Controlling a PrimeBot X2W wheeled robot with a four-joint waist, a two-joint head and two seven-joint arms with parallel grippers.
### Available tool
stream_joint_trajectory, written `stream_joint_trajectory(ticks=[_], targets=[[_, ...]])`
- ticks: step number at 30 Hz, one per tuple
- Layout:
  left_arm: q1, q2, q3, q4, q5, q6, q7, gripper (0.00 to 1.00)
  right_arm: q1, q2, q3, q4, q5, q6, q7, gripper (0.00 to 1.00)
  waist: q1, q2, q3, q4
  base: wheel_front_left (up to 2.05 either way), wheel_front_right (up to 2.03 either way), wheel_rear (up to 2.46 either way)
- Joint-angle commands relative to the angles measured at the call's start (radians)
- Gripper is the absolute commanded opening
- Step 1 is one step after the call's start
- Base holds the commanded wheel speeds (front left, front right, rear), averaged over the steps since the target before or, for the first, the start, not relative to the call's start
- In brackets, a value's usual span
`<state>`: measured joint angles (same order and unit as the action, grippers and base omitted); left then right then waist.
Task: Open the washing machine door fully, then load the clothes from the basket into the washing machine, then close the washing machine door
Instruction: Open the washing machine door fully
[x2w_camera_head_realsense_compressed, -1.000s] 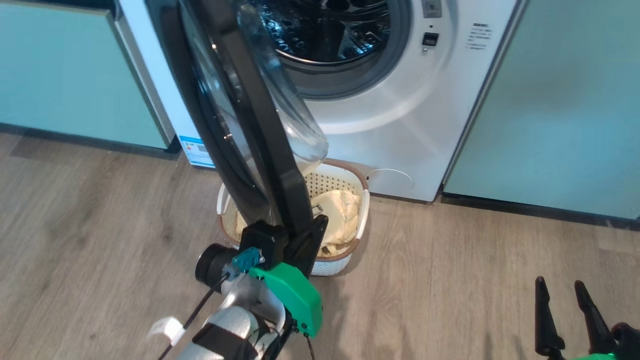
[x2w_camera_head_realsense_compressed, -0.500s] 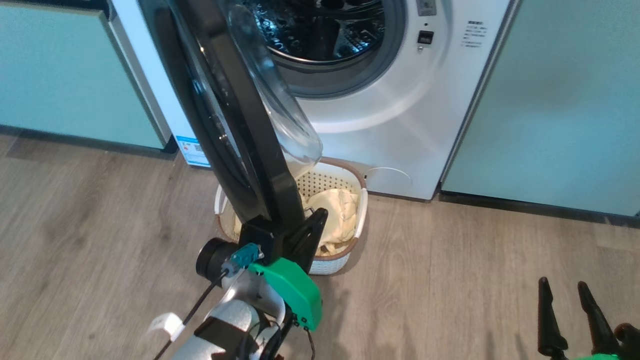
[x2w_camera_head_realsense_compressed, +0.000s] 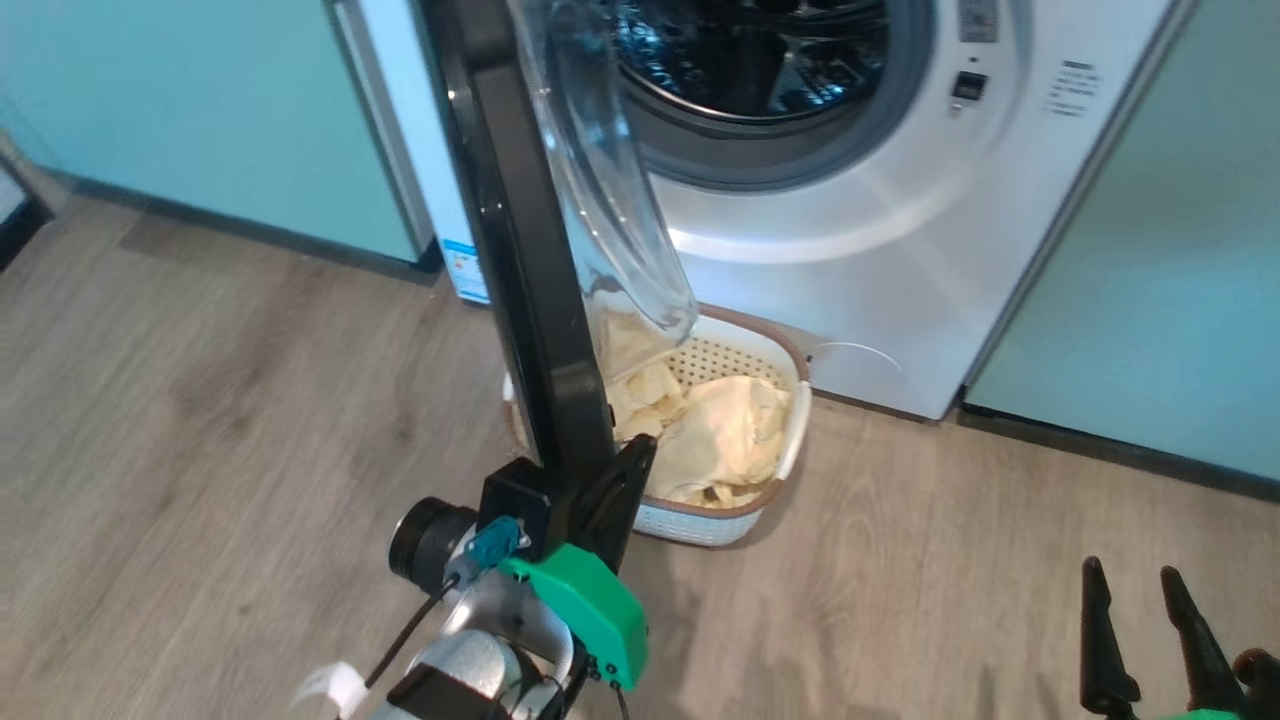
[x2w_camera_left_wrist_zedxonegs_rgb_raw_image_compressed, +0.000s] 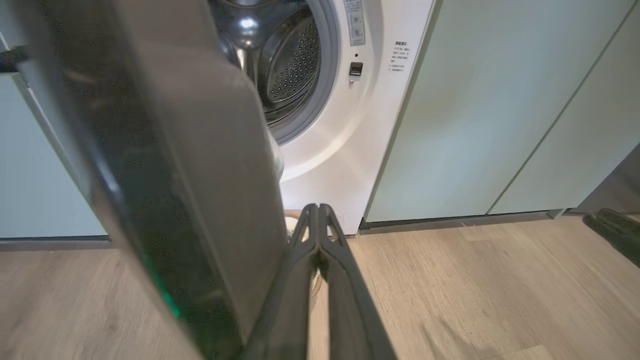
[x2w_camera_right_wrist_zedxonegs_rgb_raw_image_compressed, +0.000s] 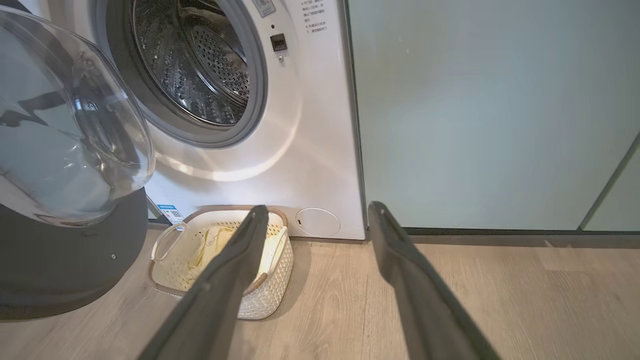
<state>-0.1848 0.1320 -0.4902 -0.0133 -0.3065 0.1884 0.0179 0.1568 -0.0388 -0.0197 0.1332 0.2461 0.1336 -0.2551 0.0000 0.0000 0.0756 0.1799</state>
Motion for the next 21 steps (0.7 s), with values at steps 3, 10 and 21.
stream_joint_trajectory(ticks=[3,10,21], targets=[[-0.017,0.012,0.025,-0.051,0.014,0.013,-0.005,0.0,-0.04,-0.011,0.019,-0.025,-0.005,-0.003,-0.007,1.0,0.0,0.0,0.001,0.05,0.0,0.0,0.0],[-0.006,0.012,0.028,-0.058,0.011,0.029,-0.013,0.0,-0.045,-0.011,0.024,-0.023,-0.008,-0.003,-0.007,1.0,0.0,0.0,-0.002,0.121,0.0,0.0,0.0],[0.009,0.034,0.093,-0.036,0.005,0.081,-0.051,0.0,-0.036,-0.011,0.019,-0.017,-0.005,-0.003,-0.007,1.0,0.0,0.0,-0.009,0.181,0.0,0.0,0.0]])
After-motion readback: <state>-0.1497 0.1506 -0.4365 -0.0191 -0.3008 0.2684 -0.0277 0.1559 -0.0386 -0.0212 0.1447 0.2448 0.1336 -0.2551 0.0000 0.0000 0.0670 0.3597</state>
